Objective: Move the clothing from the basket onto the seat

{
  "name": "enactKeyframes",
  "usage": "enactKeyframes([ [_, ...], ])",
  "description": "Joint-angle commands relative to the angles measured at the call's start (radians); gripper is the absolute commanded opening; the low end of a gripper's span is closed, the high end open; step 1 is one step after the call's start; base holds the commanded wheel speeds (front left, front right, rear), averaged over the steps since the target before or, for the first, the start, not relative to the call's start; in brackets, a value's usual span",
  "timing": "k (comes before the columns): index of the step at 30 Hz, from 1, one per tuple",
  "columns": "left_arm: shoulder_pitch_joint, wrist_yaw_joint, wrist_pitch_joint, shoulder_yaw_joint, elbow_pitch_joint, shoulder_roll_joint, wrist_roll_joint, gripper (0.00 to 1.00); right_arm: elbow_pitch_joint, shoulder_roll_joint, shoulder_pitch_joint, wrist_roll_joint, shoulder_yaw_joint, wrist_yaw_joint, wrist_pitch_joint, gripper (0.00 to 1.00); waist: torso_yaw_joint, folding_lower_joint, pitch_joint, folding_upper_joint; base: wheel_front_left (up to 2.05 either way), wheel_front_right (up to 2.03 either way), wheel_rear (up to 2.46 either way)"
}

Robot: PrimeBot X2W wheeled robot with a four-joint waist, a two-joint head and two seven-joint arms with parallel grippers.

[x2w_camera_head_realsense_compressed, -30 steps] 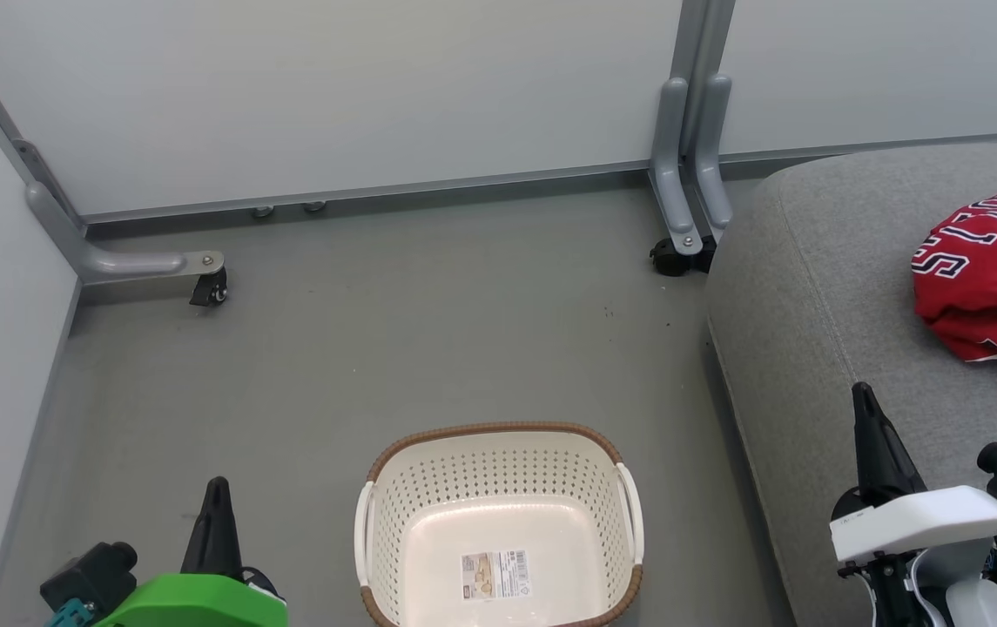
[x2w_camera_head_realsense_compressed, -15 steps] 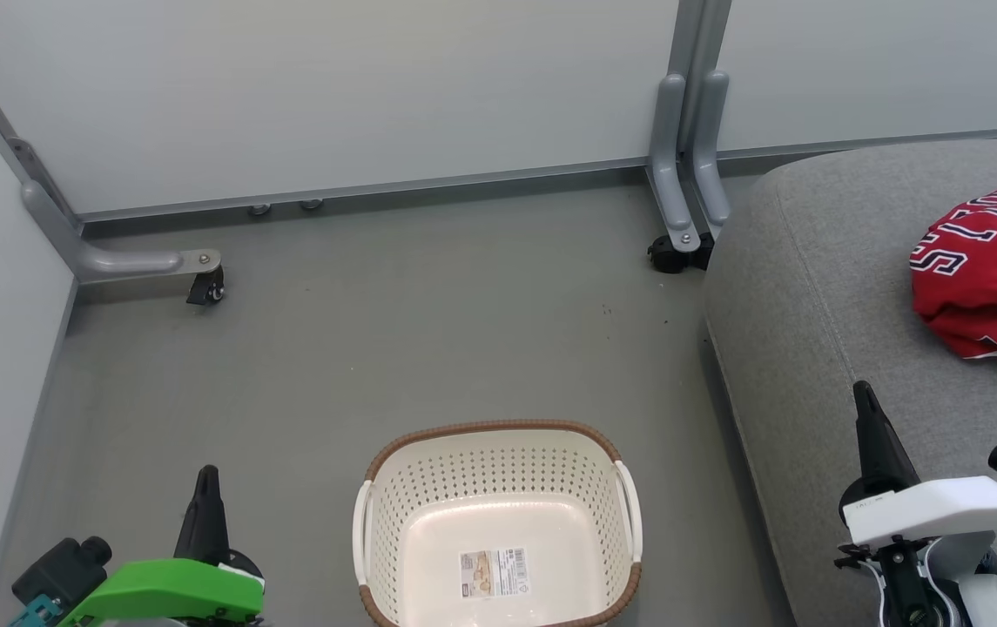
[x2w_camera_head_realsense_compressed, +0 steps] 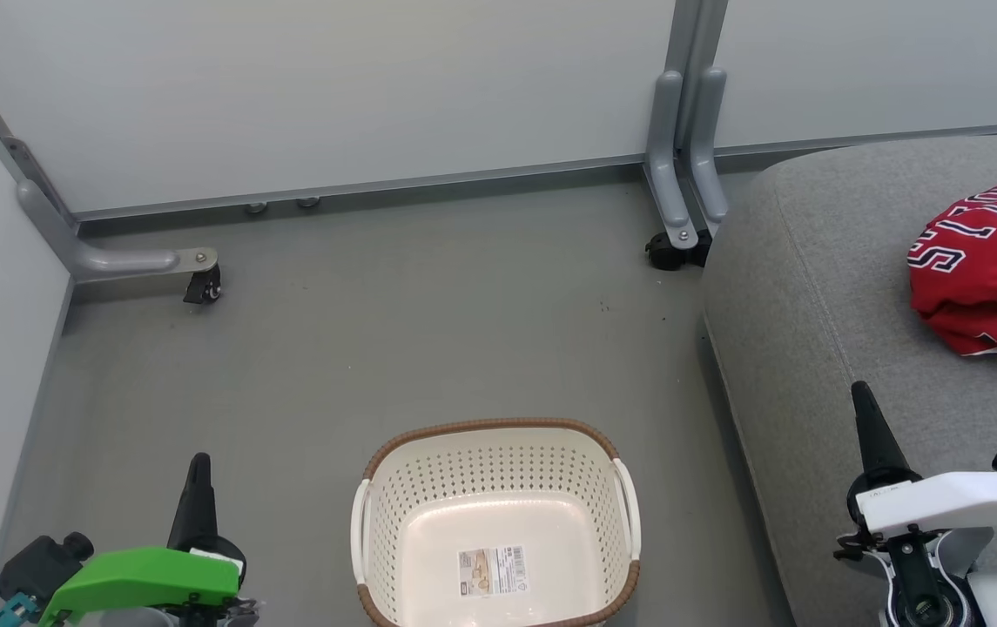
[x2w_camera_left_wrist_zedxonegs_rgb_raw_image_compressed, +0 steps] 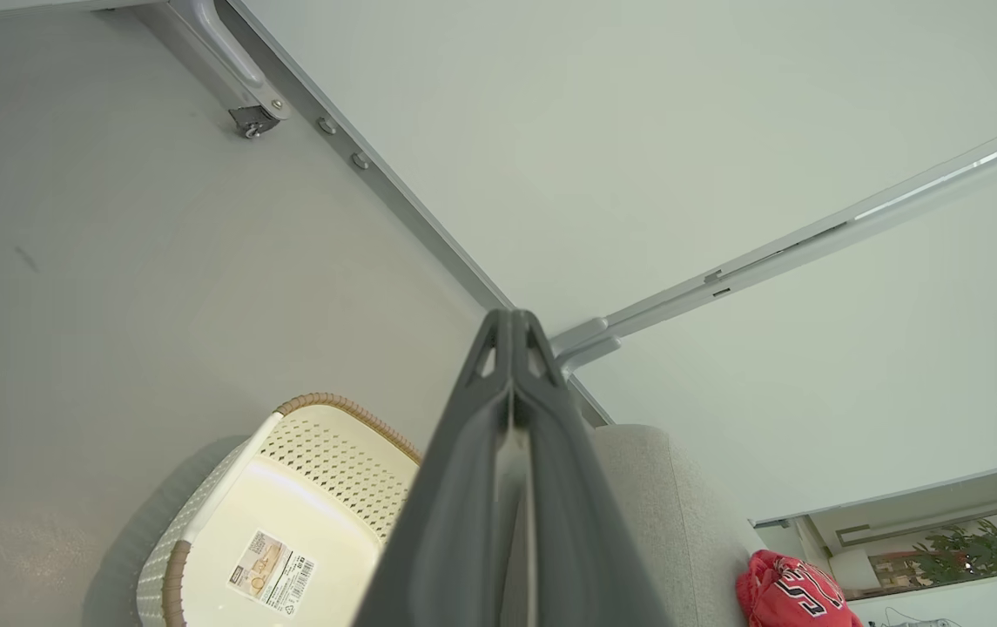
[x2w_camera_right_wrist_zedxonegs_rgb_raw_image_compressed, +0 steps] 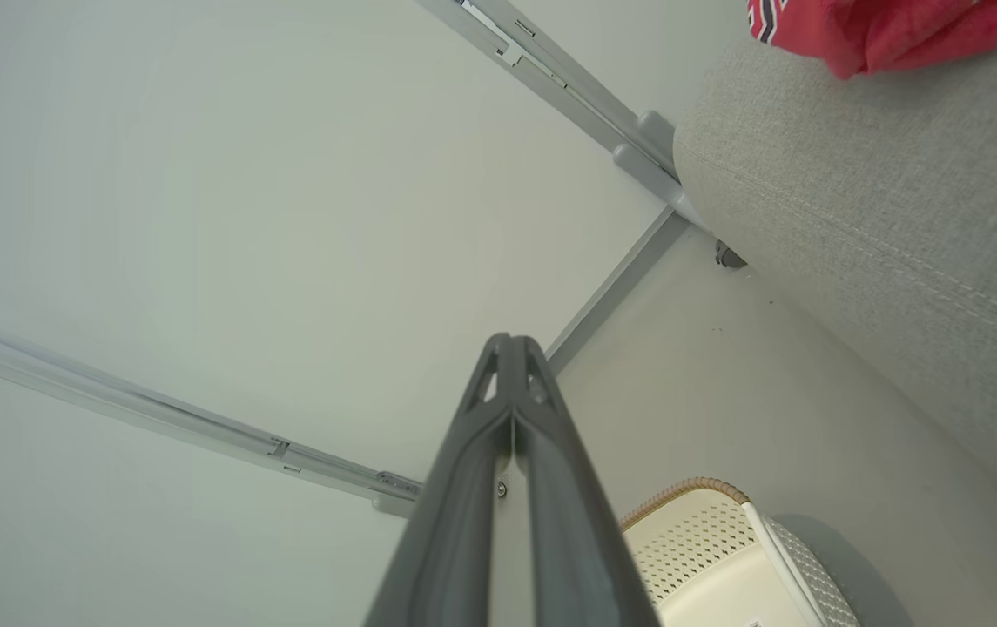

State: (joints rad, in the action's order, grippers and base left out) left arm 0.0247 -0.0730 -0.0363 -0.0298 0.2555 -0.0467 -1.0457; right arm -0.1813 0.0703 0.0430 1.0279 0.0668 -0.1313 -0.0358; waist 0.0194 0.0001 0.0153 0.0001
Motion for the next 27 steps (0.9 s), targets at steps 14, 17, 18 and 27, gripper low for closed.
enactKeyframes([
  [14, 0.046, -0.022, 0.045, -0.027, -0.013, -0.004, -0.168, 0.00, -0.013, -0.005, 0.037, 0.173, 0.017, 0.000, 0.045, 0.00, -0.004, -0.0001, -0.004, -0.0001, 0.00, 0.00, 0.00],
  [17, 0.050, -0.025, 0.052, -0.031, -0.013, -0.004, -0.197, 0.00, -0.017, -0.005, 0.039, 0.202, 0.019, 0.000, 0.053, 0.00, -0.005, -0.0001, -0.005, -0.0001, 0.00, 0.00, 0.00],
  [18, 0.050, -0.026, 0.055, -0.033, -0.013, -0.004, -0.204, 0.00, -0.018, -0.006, 0.039, 0.211, 0.020, 0.000, 0.055, 0.00, -0.005, -0.0001, -0.005, -0.0001, 0.00, 0.00, 0.00],
  [27, 0.060, -0.034, 0.076, -0.046, -0.013, -0.005, -0.283, 0.00, -0.028, -0.009, 0.048, 0.292, 0.027, 0.000, 0.077, 0.00, -0.008, -0.0001, -0.008, -0.0001, 0.00, 0.00, 0.00],
])
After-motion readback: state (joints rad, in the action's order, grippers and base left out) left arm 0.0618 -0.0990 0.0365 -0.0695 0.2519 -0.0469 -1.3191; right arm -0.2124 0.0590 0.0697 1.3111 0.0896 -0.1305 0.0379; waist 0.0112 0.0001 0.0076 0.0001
